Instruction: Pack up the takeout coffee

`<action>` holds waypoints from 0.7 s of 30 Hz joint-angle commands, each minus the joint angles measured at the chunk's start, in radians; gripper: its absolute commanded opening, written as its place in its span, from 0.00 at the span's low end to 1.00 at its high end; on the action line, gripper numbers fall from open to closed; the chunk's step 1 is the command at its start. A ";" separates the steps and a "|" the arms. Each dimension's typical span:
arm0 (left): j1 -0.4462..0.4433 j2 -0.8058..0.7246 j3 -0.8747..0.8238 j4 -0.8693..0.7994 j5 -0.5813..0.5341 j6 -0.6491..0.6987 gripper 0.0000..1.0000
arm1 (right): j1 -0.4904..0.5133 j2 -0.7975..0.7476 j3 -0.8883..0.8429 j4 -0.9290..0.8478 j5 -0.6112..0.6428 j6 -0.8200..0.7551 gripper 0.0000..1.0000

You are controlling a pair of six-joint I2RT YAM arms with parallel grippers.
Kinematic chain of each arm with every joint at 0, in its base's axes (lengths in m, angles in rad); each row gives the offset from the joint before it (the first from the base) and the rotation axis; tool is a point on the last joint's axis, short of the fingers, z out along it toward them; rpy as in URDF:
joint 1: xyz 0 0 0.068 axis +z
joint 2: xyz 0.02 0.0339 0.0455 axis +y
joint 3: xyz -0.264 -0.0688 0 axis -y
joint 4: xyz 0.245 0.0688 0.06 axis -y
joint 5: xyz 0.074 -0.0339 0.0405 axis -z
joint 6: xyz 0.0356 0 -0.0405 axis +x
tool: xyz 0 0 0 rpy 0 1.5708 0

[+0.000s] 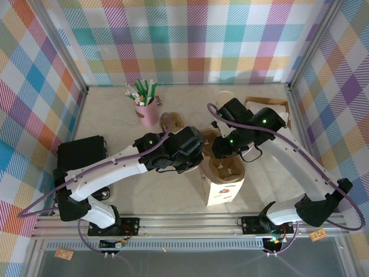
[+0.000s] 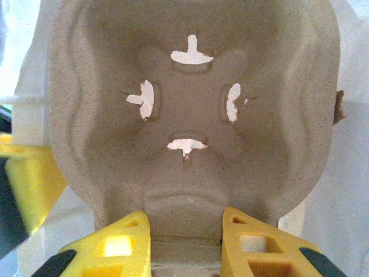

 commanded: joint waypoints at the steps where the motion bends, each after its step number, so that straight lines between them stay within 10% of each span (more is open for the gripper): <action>1: -0.011 0.019 0.034 -0.057 0.031 0.029 0.00 | 0.005 0.020 0.032 0.006 0.022 0.051 0.00; 21: -0.021 0.012 0.037 -0.033 0.050 0.019 0.00 | 0.006 0.041 0.012 0.055 0.149 0.080 0.00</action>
